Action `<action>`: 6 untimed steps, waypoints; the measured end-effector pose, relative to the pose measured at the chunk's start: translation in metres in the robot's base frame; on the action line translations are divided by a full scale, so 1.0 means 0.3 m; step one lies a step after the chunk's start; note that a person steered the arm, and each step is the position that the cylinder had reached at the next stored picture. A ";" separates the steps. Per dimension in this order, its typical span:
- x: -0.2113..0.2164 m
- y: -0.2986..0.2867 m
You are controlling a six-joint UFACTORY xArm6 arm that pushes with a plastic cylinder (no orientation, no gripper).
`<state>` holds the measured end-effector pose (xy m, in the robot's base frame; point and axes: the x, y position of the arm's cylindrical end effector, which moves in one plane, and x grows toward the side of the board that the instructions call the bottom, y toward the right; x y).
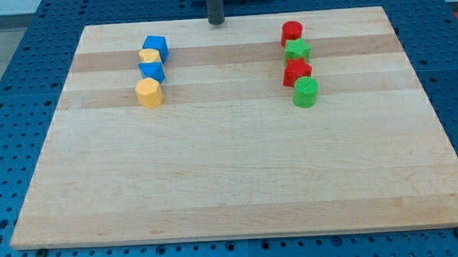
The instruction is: Move your arm towards the blue cube
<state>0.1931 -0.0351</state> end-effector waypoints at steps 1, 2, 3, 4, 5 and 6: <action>0.000 -0.016; 0.033 -0.059; 0.029 -0.262; 0.076 -0.472; 0.100 -0.560; 0.219 -0.560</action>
